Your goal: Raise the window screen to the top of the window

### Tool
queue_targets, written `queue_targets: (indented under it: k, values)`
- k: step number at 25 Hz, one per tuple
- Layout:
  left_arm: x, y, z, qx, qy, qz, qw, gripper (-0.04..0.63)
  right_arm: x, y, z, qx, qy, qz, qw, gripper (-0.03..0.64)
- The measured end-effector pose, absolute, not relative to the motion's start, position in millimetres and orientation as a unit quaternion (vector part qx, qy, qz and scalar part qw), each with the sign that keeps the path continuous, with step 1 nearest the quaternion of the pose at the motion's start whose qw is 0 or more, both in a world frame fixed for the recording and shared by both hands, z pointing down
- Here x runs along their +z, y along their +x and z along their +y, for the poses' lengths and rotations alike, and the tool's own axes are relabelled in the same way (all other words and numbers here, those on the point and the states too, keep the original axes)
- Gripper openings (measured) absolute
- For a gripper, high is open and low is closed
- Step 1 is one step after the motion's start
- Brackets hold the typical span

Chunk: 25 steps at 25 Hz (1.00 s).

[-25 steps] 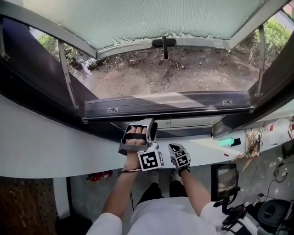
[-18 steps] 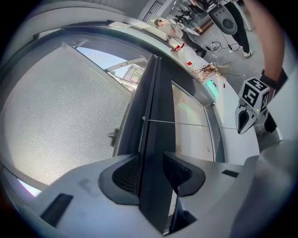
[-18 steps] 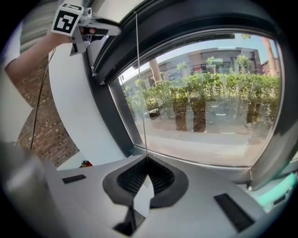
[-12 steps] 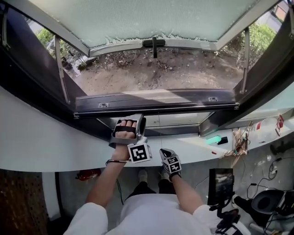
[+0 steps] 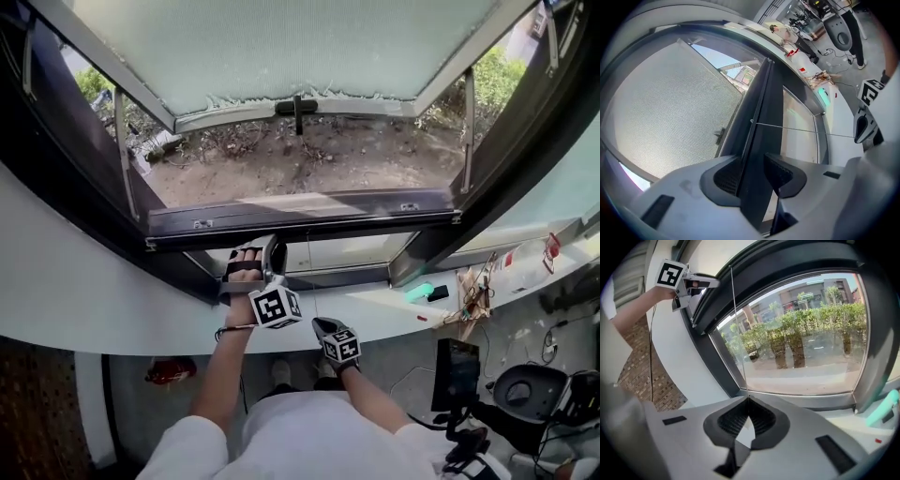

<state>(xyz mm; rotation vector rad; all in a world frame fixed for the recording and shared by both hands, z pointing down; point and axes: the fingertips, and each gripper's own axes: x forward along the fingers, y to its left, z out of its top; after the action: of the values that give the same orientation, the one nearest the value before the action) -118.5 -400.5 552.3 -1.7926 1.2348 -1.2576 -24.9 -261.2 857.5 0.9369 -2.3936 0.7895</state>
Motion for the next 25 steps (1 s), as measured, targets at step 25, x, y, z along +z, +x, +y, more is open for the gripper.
queue_targets:
  k: [25]
  values:
    - [506,-119,-400,-0.442,-0.679,0.494,0.315,0.147,827,-25,-292,0.249,0.344,-0.883,0.199,0.002]
